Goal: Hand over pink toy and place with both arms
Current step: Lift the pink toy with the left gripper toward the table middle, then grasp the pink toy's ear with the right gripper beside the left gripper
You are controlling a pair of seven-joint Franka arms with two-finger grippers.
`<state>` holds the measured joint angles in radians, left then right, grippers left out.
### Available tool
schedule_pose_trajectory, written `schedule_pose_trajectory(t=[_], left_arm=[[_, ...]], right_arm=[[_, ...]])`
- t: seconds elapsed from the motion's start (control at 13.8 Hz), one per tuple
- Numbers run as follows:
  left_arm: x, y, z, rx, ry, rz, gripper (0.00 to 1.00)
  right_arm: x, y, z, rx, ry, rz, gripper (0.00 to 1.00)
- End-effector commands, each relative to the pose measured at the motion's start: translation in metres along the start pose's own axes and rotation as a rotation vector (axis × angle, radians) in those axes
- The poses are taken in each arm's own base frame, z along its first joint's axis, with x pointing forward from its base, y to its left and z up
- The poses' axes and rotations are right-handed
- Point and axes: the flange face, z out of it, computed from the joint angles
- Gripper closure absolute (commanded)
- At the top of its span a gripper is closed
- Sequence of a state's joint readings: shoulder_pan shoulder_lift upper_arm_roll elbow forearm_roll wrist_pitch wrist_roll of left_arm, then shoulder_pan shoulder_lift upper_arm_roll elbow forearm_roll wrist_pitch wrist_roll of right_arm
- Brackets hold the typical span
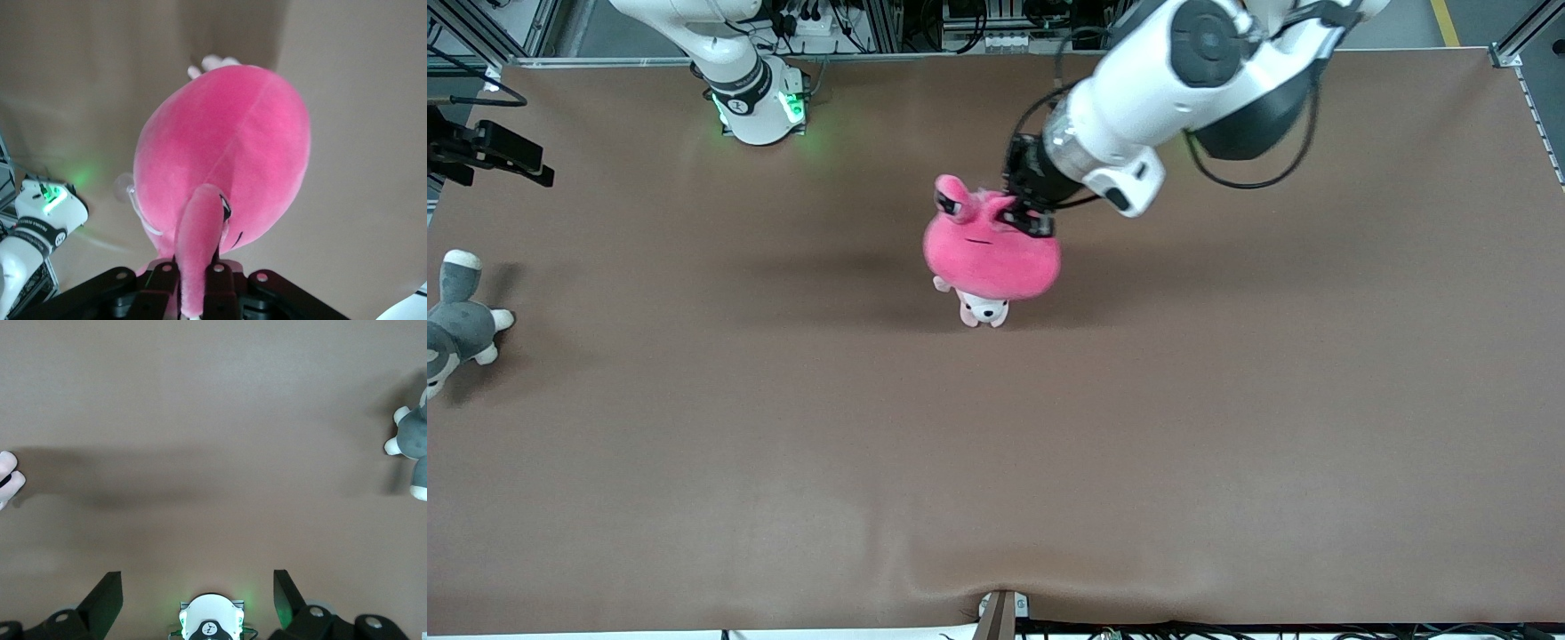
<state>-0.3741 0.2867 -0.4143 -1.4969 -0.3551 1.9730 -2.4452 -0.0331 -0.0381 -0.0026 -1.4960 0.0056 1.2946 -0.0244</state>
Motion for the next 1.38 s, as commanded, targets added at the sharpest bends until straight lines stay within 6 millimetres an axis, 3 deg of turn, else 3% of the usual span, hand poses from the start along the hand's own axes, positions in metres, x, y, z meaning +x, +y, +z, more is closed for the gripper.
schedule_pose_trajectory(t=[0.0,0.15,0.36,0.58,0.8,1.16,1.31], left_arm=[[-0.030,-0.019,0.011,-0.011,-0.060,-0.041,1.00],[-0.050,-0.034,0.028,-0.012,-0.103,-0.085,1.00],[-0.067,-0.036,0.050,-0.001,-0.146,-0.204,1.00],[-0.068,-0.032,0.062,0.007,-0.158,-0.276,1.00],[-0.073,-0.037,0.072,0.007,-0.177,-0.271,1.00],[-0.079,-0.039,0.080,-0.010,-0.209,-0.258,1.00],[-0.081,-0.041,0.080,-0.013,-0.217,-0.253,1.00]], right_arm=[[0.013,-0.038,0.014,-0.018,-0.027,-0.068,0.00],[0.043,-0.042,0.043,0.048,-0.091,-0.117,0.00],[0.049,-0.068,0.059,0.110,-0.135,-0.268,0.00],[0.043,-0.132,0.072,0.175,-0.179,-0.463,0.00],[0.034,-0.178,0.086,0.326,-0.188,-0.530,0.00],[0.022,-0.264,0.126,0.298,-0.116,-0.639,0.00],[0.016,-0.287,0.138,0.290,-0.096,-0.672,0.00]])
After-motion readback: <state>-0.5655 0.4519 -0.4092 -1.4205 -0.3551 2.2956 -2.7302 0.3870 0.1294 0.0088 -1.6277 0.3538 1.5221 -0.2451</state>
